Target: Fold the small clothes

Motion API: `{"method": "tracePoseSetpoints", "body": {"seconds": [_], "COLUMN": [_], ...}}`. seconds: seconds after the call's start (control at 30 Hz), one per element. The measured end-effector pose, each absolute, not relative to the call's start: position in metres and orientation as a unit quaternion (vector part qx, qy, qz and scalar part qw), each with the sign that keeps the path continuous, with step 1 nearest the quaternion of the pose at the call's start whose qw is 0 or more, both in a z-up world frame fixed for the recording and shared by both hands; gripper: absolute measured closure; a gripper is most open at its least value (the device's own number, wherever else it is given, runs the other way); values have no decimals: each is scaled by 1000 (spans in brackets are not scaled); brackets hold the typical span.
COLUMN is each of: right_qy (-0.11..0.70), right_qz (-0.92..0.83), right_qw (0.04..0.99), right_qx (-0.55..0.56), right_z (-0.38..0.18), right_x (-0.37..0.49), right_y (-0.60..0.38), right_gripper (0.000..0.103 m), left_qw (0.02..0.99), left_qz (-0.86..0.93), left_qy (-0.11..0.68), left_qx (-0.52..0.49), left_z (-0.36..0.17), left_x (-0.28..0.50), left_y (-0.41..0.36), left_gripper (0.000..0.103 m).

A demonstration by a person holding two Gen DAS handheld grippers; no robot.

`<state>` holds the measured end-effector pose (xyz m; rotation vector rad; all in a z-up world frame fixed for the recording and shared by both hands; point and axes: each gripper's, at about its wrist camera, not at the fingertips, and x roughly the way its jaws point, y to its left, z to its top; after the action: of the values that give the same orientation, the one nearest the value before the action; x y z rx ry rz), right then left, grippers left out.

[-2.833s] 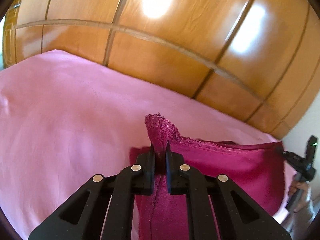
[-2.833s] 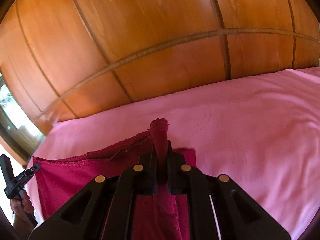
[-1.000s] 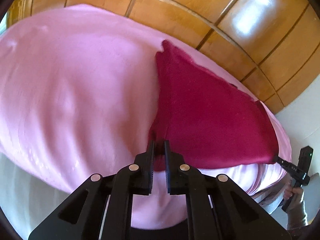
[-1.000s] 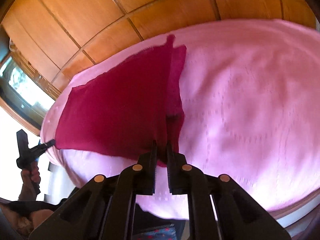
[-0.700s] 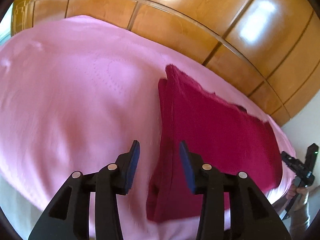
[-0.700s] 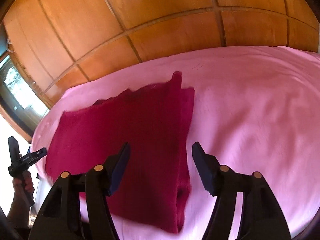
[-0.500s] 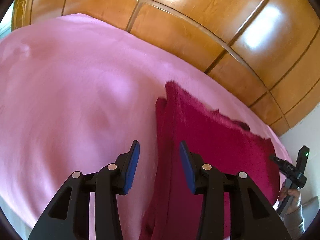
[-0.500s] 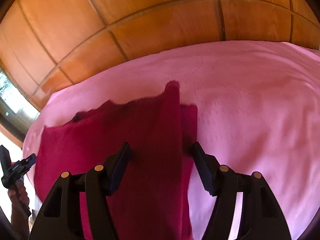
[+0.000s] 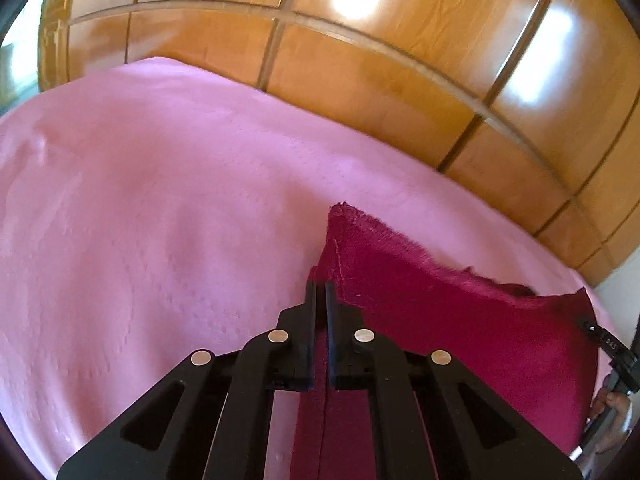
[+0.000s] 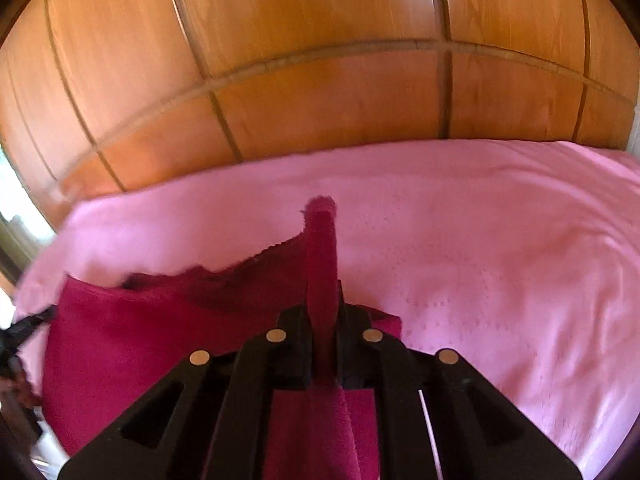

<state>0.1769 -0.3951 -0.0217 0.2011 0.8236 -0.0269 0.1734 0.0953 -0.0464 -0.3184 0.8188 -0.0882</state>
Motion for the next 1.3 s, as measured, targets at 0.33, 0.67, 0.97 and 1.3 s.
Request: {"method": "tracePoseSetpoints", "body": {"seconds": [0.33, 0.67, 0.97, 1.3], "right_qy": [404, 353, 374, 379], "right_qz": [-32, 58, 109, 97], "right_qw": [911, 931, 919, 917], "right_qx": [78, 70, 55, 71], "right_z": [-23, 15, -5, -39], "right_x": [171, 102, 96, 108], "right_y": [-394, -329, -278, -288], "right_gripper": [54, 22, 19, 17], "left_qw": [914, 935, 932, 929], "left_qz": [2, -30, -42, -23], "left_qy": [399, 352, 360, 370], "left_qx": [-70, -41, -20, -27], "left_z": [-38, -18, -30, -35], "left_x": [164, 95, 73, 65], "left_y": [73, 38, 30, 45], "left_gripper": [84, 50, 50, 50]}}
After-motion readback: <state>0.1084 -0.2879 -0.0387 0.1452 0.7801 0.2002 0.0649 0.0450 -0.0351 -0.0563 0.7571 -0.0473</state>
